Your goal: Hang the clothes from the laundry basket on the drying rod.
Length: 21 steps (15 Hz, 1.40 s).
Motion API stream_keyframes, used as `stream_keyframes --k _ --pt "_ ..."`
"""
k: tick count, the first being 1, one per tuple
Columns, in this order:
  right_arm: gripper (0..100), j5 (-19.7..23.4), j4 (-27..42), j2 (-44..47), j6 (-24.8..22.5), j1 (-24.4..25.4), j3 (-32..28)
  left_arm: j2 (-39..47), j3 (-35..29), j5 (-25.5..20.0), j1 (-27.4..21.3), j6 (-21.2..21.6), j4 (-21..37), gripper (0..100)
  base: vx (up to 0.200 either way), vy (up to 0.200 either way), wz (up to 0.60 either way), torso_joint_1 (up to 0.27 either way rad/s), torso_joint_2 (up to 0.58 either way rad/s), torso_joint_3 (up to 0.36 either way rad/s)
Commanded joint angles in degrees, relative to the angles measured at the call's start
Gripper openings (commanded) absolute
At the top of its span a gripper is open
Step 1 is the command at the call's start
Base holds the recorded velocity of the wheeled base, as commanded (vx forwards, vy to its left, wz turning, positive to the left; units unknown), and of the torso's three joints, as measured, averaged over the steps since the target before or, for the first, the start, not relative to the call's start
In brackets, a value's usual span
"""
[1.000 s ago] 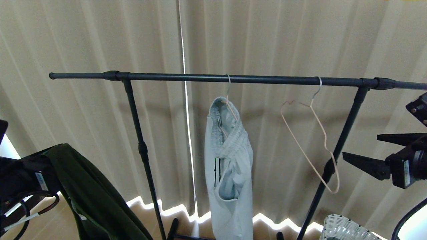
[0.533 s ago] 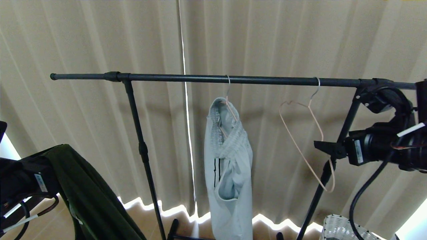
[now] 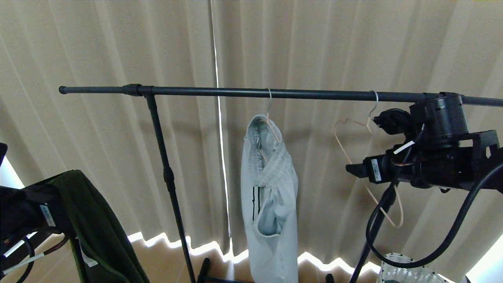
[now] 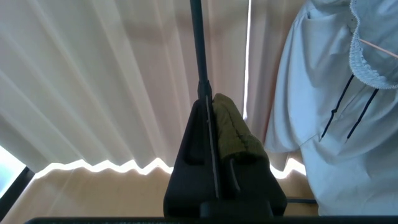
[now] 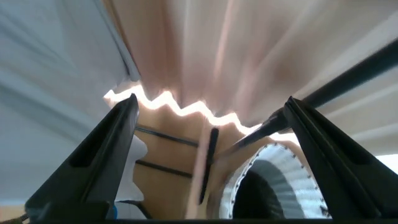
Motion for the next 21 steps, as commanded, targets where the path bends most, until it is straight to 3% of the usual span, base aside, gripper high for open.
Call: stream_keyframes --k 1,8,9,21 --pt "100 -0.57 -0.03 1.79 0.13 0.21 -0.42 0.01 0.03 0.02 0.09 -0.05 -0.01 0 0.0 0.0 0.0 0.0 0.0 0.0" --pt "100 -0.83 -0.03 1.97 0.48 0.21 -0.42 -0.25 0.03 0.02 0.09 -0.05 -0.01 0 0.0 0.0 0.0 0.0 0.0 0.0" --pt "0 -0.83 -0.03 1.97 0.48 0.21 -0.42 -0.25 0.03 0.02 0.09 0.04 -0.01 0 0.0 0.0 0.0 0.0 0.0 0.0" --pt "0 -1.09 -1.17 0.3 0.39 0.21 -0.42 -1.39 0.03 0.02 0.18 -0.05 0.08 0 0.0 0.0 0.0 0.0 0.0 0.0"
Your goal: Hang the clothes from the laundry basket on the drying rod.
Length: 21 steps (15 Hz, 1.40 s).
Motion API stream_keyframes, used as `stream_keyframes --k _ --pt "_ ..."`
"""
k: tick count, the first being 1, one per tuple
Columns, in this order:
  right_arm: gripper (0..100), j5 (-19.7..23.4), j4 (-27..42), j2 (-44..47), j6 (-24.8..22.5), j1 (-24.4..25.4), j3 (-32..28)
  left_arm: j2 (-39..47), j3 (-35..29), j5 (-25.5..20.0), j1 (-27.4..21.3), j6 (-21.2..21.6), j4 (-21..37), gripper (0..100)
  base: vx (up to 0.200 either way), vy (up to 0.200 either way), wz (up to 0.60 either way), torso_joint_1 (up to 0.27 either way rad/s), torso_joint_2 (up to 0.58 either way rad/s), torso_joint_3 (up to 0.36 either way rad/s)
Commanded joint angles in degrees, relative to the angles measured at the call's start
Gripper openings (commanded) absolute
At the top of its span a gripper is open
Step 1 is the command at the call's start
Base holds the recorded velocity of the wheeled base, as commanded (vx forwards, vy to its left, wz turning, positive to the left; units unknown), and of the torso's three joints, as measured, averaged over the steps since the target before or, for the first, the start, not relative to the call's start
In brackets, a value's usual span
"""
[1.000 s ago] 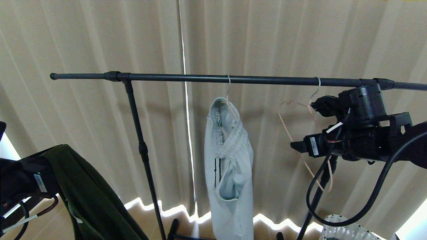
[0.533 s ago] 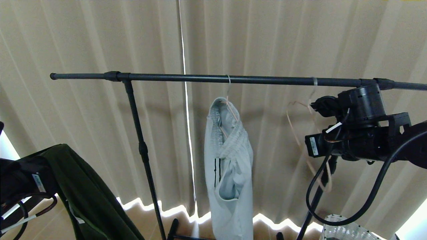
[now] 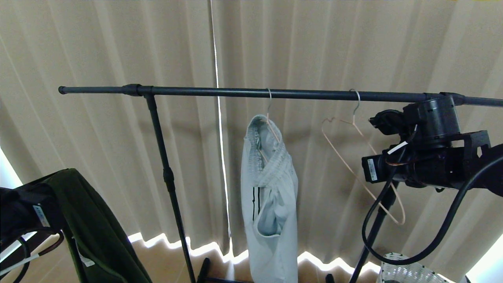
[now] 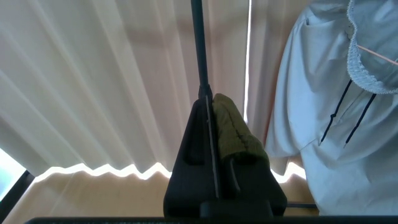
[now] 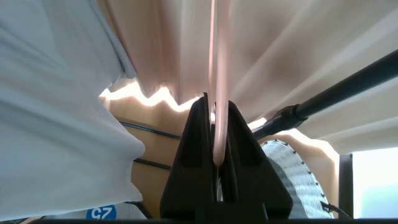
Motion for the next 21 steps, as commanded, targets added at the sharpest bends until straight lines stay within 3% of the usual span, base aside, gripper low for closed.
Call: stream_keyframes --k 1,5,9,17,21 --pt "0 -0.03 -1.97 -1.05 -0.1 0.08 0.33 0.01 0.01 0.02 0.01 0.01 0.02 0 0.0 0.0 0.0 0.0 0.0 0.0" --pt "0 0.41 -4.96 -5.27 -0.36 0.08 1.56 0.27 0.18 0.02 0.01 0.1 -0.07 0 0.0 0.0 0.0 0.0 0.0 0.0" --pt "0 0.41 -5.04 -10.28 -0.62 0.17 8.33 0.45 0.1 0.02 0.01 0.19 -0.07 0 0.0 0.0 0.0 0.0 0.0 0.0" --pt "0 0.58 -5.04 -17.66 -2.91 -0.01 14.57 1.33 0.36 0.02 0.27 0.36 -0.07 0 0.0 0.0 0.0 0.0 0.0 0.0" --pt "0 0.58 -5.04 -18.19 -2.91 -0.01 15.45 1.59 0.36 0.02 0.27 0.36 -0.07 0 -0.2 0.0 0.0 0.004 0.01 0.0"
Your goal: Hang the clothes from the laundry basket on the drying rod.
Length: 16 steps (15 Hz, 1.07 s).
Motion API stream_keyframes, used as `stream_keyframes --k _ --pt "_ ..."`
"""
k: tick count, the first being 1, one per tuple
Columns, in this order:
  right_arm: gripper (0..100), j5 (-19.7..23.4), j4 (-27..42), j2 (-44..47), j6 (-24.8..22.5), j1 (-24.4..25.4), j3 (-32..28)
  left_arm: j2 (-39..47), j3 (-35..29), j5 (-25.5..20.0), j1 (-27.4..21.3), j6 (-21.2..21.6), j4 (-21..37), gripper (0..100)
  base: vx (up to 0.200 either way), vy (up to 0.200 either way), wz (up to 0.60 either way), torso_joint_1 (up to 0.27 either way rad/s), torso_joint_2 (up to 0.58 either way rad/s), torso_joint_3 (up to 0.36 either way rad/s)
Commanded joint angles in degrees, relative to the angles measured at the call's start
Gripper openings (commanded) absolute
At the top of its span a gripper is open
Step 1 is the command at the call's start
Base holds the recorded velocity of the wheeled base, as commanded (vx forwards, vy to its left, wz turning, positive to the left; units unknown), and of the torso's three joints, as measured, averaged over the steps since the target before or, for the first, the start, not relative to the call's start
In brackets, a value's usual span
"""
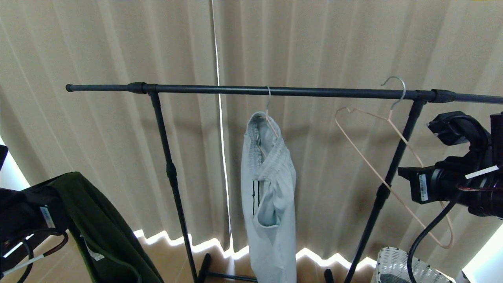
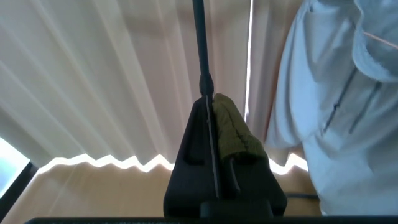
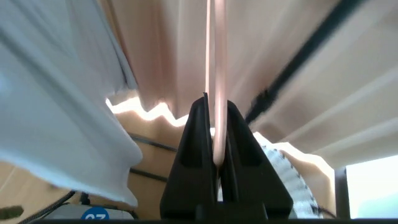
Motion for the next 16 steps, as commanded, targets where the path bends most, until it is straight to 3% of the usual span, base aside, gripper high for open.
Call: stream_keyframes --k 1,11,16 --pt "0 0.01 -0.06 -0.6 0.02 0.01 0.46 0.21 -0.03 0.02 -0.02 0.0 -0.03 0 -0.2 0.0 0.0 -0.007 0.0 0.007" --pt "0 -0.08 -0.15 -3.15 0.1 0.1 3.36 -0.05 0.06 0.02 0.06 0.08 -0.03 0 -0.2 0.0 0.0 0.002 0.0 0.003" --pt "0 0.01 -0.15 -4.29 0.1 0.1 5.2 0.13 0.23 0.02 -0.11 0.08 -0.03 0 0.0 0.0 0.0 0.0 0.0 0.0"
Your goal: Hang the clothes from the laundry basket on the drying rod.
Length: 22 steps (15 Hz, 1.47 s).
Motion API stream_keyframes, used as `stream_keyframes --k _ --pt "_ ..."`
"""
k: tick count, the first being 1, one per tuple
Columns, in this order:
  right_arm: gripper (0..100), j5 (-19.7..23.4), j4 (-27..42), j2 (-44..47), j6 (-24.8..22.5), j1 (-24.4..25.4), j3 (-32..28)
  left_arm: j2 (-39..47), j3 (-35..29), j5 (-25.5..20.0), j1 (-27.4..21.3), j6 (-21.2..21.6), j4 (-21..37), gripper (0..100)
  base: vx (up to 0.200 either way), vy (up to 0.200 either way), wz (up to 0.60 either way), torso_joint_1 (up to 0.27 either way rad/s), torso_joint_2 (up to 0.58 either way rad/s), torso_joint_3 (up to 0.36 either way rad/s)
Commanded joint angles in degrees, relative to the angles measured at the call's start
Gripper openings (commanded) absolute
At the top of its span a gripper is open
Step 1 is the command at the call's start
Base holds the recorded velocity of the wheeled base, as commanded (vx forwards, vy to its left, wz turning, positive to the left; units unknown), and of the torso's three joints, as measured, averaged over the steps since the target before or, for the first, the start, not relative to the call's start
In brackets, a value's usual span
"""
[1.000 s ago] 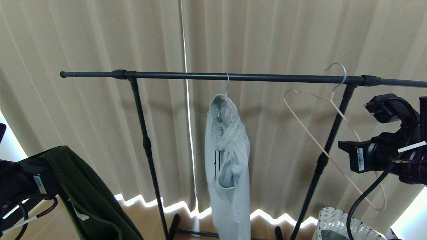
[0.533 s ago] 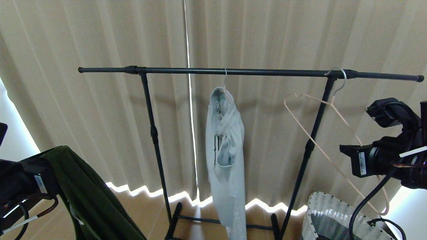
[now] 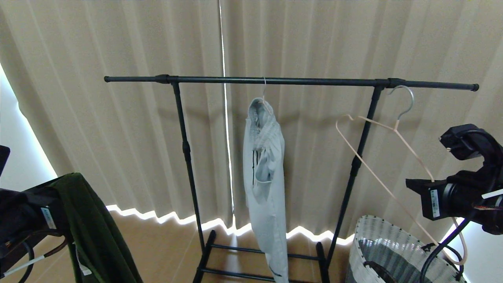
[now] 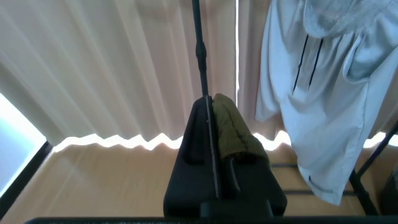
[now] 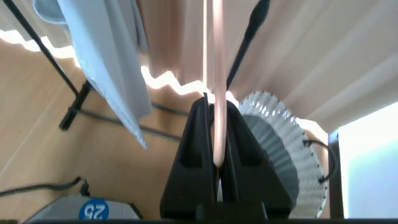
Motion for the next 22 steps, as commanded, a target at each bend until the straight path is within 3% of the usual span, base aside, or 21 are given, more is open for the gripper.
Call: stream_keyframes --k 1,4,11,14,15,18,22 --pt "0 0.03 0.05 -0.33 0.0 0.03 0.43 0.08 0.06 0.02 0.0 0.06 -0.09 0 0.0 0.0 0.0 0.0 0.0 0.0" --pt "0 0.12 -0.57 -0.33 0.08 0.03 0.52 0.16 0.06 0.02 0.0 -0.03 -0.09 0 0.0 0.0 0.0 0.0 0.0 0.0" --pt "0 8.65 -14.28 -0.68 0.08 1.96 5.53 0.25 -0.11 0.02 -0.7 1.11 0.08 0 0.0 0.0 0.0 0.0 0.0 0.0" --pt "0 9.97 -14.19 -1.56 0.0 4.16 5.62 3.59 -3.89 0.45 -3.08 1.03 0.44 0 0.0 0.0 0.0 0.0 0.0 0.0" --pt "0 10.85 -14.54 -1.65 0.17 8.38 7.73 9.48 -10.75 1.51 -4.92 1.03 1.58 0 0.0 0.0 0.0 0.0 0.0 0.0" --pt "0 12.78 -14.54 -0.86 0.26 12.33 8.17 17.22 -20.5 7.75 -8.44 0.5 4.48 0 0.0 0.0 0.0 0.0 0.0 0.0" --pt "0 16.65 -14.54 1.07 0.35 18.4 7.82 29.17 -33.16 17.51 -14.06 -5.83 6.24 0 0.0 0.0 0.0 0.0 0.0 0.0"
